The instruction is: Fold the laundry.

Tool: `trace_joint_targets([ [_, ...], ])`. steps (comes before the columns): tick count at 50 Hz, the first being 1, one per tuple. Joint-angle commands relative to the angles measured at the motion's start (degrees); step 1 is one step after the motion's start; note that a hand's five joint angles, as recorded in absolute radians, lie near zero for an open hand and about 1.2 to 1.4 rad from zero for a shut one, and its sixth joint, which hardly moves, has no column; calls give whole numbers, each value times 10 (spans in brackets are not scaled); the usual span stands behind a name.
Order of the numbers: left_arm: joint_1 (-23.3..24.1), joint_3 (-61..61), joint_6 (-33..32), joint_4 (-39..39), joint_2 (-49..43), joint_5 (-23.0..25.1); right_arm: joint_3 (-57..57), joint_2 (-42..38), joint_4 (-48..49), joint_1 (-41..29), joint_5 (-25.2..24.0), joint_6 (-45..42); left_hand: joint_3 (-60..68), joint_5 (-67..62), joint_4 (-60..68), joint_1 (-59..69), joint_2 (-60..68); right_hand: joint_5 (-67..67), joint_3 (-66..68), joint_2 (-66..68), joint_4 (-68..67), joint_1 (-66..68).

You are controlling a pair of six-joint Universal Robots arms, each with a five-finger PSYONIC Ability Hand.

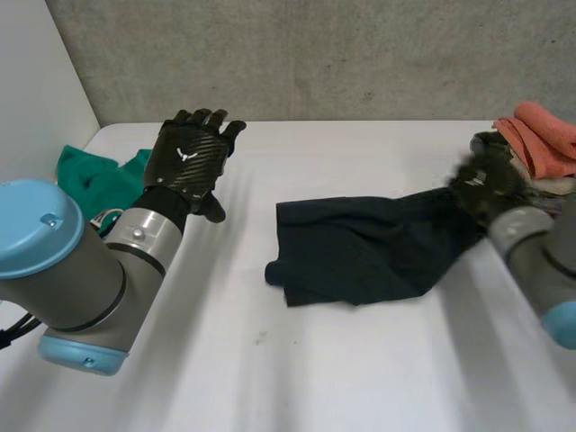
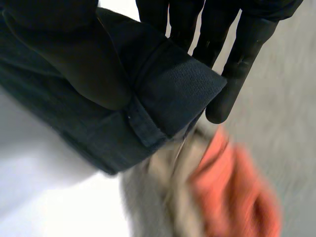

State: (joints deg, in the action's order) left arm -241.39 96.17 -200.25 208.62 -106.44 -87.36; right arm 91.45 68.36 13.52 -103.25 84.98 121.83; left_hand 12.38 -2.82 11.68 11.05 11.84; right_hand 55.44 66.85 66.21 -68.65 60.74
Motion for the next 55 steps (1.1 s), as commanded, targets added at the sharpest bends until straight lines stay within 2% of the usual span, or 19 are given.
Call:
trace_joint_targets([
  [1,-6,10,14,0,9,-3,-63,-65,59,-171,-109,-66,-24,28,-17,-10,-18,146,132,138,-114,193],
  [4,-6,15,18,0,11,-3,-66,-105,70,-212,-181,-105,-24,28,-17,-10,-18,146,132,138,-114,193],
  [8,-7,18,18,2,12,-3,-76,-161,64,-245,-228,-166,-24,28,-17,-10,-18,146,132,138,-114,193],
  [10,-11,16,18,2,12,-2,-80,-173,63,-247,-222,-185,-24,28,-17,-10,-18,-79,-94,-87,112,-32],
  [11,-12,15,18,3,12,-1,-84,-176,63,-249,-214,-188,-24,28,-17,-10,-18,-357,-371,-365,389,-310],
  [13,-17,8,18,3,11,-2,-85,-169,63,-251,-200,-178,-24,28,-17,-10,-18,-554,-568,-562,586,-507],
  [18,-21,-21,20,13,11,-3,-73,-120,71,-246,-170,-23,-23,28,-16,-10,-18,-554,-568,-562,586,-507],
  [19,-19,-29,21,13,11,-3,-66,-89,71,-245,-164,81,-23,28,-16,-10,-18,-554,-568,-562,586,-507],
  [21,-15,-54,29,15,7,-3,-59,-62,70,-239,-162,180,-22,26,-15,-8,-16,-554,-568,-562,586,-507],
  [22,-14,-63,35,15,4,-3,-51,-37,71,-228,-161,293,-22,26,-15,-8,-16,-554,-568,-562,586,-507],
  [25,-7,-98,63,10,-4,-2,-44,-9,68,-198,-161,422,-18,23,-11,-5,-13,-554,-568,-562,586,-507],
  [26,-4,-106,72,8,-10,-1,-43,8,60,-172,-160,493,-17,21,-10,-3,-11,-554,-568,-562,586,-507],
  [28,7,-125,93,7,-24,3,-40,25,50,-145,-159,547,-5,9,2,8,1,-554,-568,-562,586,-507],
  [33,72,-197,135,-31,-90,10,-50,48,-16,-94,-141,583,10,-6,17,24,16,-554,-568,-562,586,-507],
  [36,104,-255,137,-82,-145,21,-62,47,-53,-69,-101,581,10,-6,17,24,16,-554,-568,-562,586,-507],
  [39,117,-299,137,-126,-190,21,-87,30,-81,-66,-79,575,12,-8,19,25,17,-554,-568,-562,586,-507],
  [43,126,-362,139,-188,-257,12,-126,-25,-115,-66,-83,558,17,-13,24,30,22,-554,-568,-562,586,-507],
  [51,130,-395,120,-238,-318,-108,-203,-137,-179,-70,-143,542,30,-26,38,44,36,-554,-568,-562,586,-507],
  [55,128,-383,91,-273,-322,-135,-231,-188,-196,-70,-150,522,25,-21,32,39,31,-554,-568,-562,586,-507],
])
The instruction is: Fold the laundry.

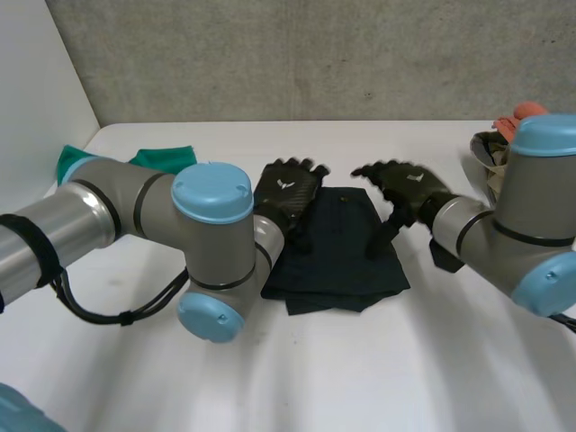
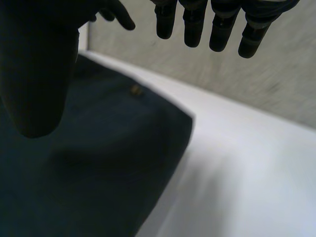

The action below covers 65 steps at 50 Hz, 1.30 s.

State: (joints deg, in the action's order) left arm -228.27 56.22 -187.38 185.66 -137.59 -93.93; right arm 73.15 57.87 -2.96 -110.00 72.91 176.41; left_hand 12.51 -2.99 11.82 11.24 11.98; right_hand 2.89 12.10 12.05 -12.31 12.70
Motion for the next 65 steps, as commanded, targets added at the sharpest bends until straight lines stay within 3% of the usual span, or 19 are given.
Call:
trace_joint_targets([
  [1,-3,20,-45,-50,-9,-71,-52,-100,-33,-2,-27,-37,24,-19,31,37,29,-29,-21,-21,23,-27],
  [11,-4,55,-84,-92,-8,-71,-55,-114,-32,-4,6,-148,22,-18,29,35,28,-29,-21,-21,23,-27],
  [21,-4,43,-84,-84,36,-63,-10,-6,8,-32,29,-169,-6,11,1,7,-1,-29,-21,-21,23,-27],
  [25,-10,41,-84,-58,79,-38,54,54,56,-46,65,-174,-6,11,1,7,-1,-29,-21,-21,23,-27],
  [30,-36,40,-83,-41,132,65,163,102,98,-74,108,-204,1,4,7,13,6,-29,-21,-21,23,-27],
  [37,-47,31,-63,-58,159,243,276,101,182,-114,112,-208,7,-3,14,20,13,-29,-21,-21,23,-27],
  [41,-48,20,-40,-89,160,304,321,87,274,-137,113,-208,17,-13,24,30,23,-29,-21,-21,23,-27],
  [53,-45,23,-20,-99,160,321,291,-32,441,-142,119,-241,19,-14,26,32,24,-29,-21,-21,23,-27],
  [65,-44,25,-20,-99,160,321,233,-76,473,-143,119,-266,21,-16,28,33,26,-6,1,2,1,-5],
])
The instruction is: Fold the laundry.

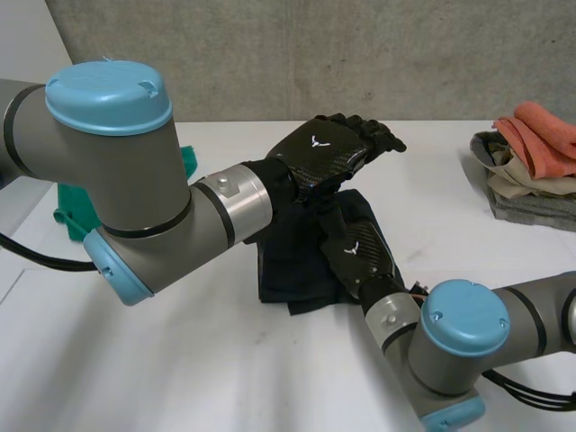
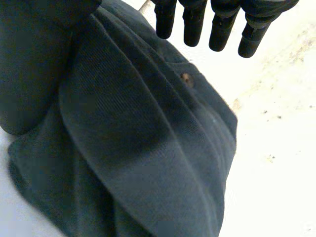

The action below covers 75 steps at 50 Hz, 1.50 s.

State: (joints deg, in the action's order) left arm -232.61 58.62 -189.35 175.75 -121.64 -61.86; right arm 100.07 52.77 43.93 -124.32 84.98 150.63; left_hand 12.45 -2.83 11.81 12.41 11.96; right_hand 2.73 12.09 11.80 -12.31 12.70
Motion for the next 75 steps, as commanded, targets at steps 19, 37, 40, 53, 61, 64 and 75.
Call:
trace_joint_targets([
  [19,-30,0,2,1,60,-2,-143,17,6,35,-6,2,21,-18,28,22,26,673,679,682,-677,673],
  [37,-35,-1,6,4,105,-2,-374,74,0,277,-79,142,20,-16,26,20,25,673,679,682,-677,673],
  [40,-35,2,7,4,105,-2,-398,66,0,318,-91,168,20,-16,26,20,25,673,679,682,-677,673],
  [53,-30,8,12,5,104,-3,-547,-176,57,495,-264,389,21,-18,28,22,26,673,679,682,-677,673],
  [61,-22,8,16,5,100,-15,-481,-226,77,522,-322,383,21,-18,28,22,26,673,679,682,-677,673],
  [64,-19,8,16,5,99,-17,-443,-221,106,532,-344,378,21,-18,28,22,26,673,679,682,-677,673],
  [75,-11,23,15,5,104,-18,-380,-153,87,539,-351,379,21,-18,28,22,26,147,153,156,-151,147],
])
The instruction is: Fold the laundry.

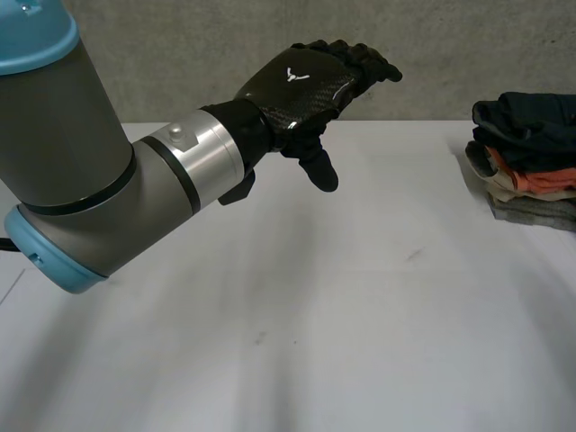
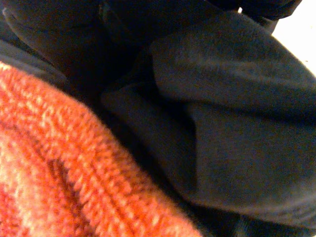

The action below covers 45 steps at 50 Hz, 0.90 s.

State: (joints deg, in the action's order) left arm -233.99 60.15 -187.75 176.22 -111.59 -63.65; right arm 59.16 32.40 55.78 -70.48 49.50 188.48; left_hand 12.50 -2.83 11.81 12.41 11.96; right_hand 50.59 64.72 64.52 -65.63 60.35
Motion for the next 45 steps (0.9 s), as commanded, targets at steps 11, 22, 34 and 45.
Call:
trace_joint_targets([
  [11,21,8,1,0,9,1,35,172,-239,10,49,-38,19,-16,26,20,25,-506,-547,-545,556,-504],
  [22,27,10,25,1,30,2,91,313,-487,49,175,-287,19,-16,26,20,25,-506,-547,-545,556,-504],
  [34,26,1,54,24,57,3,106,423,-428,-7,359,-441,19,-16,26,20,25,-506,-547,-545,556,-504],
  [45,-53,-6,56,23,82,-157,273,511,-231,-243,255,-329,16,-13,23,17,21,-506,-547,-545,556,-504],
])
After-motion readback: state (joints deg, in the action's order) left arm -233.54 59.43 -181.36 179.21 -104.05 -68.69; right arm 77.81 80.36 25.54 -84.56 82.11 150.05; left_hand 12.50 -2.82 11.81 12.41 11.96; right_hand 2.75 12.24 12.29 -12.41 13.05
